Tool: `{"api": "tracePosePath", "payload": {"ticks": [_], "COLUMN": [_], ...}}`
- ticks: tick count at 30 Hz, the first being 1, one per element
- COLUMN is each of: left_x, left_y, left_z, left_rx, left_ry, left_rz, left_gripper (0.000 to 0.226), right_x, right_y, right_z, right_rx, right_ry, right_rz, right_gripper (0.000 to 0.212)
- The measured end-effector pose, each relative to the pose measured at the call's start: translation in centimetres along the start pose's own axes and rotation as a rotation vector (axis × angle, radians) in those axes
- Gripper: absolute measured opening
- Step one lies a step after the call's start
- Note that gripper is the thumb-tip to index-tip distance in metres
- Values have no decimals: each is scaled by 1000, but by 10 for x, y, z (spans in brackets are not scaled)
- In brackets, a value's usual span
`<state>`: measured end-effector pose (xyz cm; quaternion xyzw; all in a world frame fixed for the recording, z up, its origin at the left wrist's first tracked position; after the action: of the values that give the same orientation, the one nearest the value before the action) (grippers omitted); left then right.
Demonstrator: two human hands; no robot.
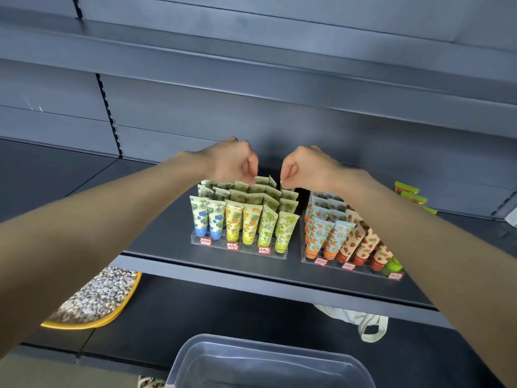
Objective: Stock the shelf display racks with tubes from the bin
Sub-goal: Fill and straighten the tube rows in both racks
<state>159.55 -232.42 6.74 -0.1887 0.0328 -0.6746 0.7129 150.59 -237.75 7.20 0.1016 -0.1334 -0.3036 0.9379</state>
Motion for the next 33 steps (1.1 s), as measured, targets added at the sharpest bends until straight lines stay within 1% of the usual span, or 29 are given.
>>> {"api": "tracePosePath", "payload": {"ticks": [3, 6, 8, 11, 14, 19, 21, 25, 30, 33], "left_x": [18, 37, 49, 67, 80, 94, 97, 102, 101, 100], "left_y": [-6, -8, -7, -4, -1, 0, -1, -2, 0, -1], "left_z": [0, -10, -19, -34, -50, -63, -65, -69, -68, -70], "left_rx": [21, 30, 30, 35, 57, 101, 109, 115, 78, 85], "left_ry": [-4, 16, 23, 49, 121, 194, 192, 168, 124, 116], "left_rz": [4, 3, -1, -4, -9, -34, -41, -56, -43, -47], "left_gripper": [11, 14, 16, 21, 27, 27, 23, 15, 9, 10], "right_x": [8, 20, 27, 37, 42, 53, 57, 60, 56, 55], "right_y": [-24, -46, -58, -70, -76, -79, -78, -77, -81, -80], "right_z": [7, 7, 3, -8, -20, -37, -42, -44, -46, -49], "right_rx": [-21, -36, -33, -42, -33, -15, -9, -17, -27, -27], "right_ry": [0, -14, -8, 11, 38, 72, 81, 71, 81, 84], "right_rz": [-61, -101, -112, -112, -108, -99, -91, -65, -82, -81], "right_gripper": [9, 22, 25, 22, 16, 18, 17, 7, 13, 11]}}
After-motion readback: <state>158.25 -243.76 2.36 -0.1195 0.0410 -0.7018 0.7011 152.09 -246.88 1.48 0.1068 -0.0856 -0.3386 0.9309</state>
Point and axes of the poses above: each hand's wrist, its own x-axis towards the middle knuckle, its own z-axis out of the back of the hand, y = z × x, the point moved 10 cm from there along x, towards the middle knuckle, and after that the axes turned 7 degrees about -y, right-handed, at the moved point
